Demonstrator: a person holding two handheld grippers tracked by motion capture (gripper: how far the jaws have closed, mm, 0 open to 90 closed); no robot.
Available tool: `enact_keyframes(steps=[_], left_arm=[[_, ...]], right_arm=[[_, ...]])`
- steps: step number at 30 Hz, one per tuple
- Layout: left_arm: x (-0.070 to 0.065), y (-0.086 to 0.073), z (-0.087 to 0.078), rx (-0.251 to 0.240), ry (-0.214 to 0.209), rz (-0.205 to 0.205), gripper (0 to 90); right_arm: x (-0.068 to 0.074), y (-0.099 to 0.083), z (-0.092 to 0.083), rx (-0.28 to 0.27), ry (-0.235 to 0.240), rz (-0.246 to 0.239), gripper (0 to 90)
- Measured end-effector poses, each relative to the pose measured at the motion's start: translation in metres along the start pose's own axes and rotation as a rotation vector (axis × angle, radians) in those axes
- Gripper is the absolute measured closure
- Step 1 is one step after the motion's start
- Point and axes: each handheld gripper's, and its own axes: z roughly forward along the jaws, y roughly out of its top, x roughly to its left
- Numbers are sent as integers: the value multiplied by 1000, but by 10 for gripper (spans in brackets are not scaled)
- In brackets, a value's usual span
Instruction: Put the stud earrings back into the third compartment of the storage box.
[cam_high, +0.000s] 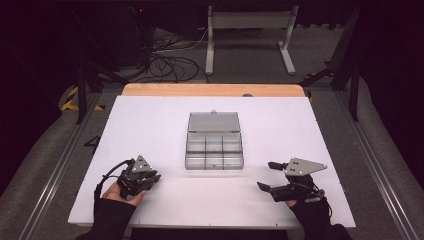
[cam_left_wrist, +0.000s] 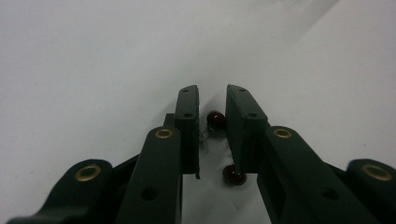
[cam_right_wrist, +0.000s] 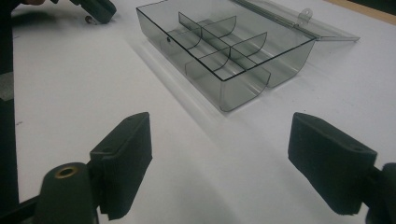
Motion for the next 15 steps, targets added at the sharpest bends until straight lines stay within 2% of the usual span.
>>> enact_keyframes(steps=[5, 9, 11, 13, 15], left_arm=[[-1, 1, -1, 4, 6, 4, 762], [-2, 2, -4, -12, 6, 3, 762], [-2, 4, -8, -39, 15, 2, 762], [-1, 5, -11, -55, 1, -11, 762], [-1, 8, -14, -65, 8, -15, 762]], right_arm=[[-1, 0, 0, 3, -3, 1, 221], [-1, 0, 0, 3, -4, 2, 221], [-1, 0, 0, 3, -4, 1, 221], [-1, 0, 0, 4, -5, 2, 221], [-1, 0, 0, 4, -3, 3, 221]])
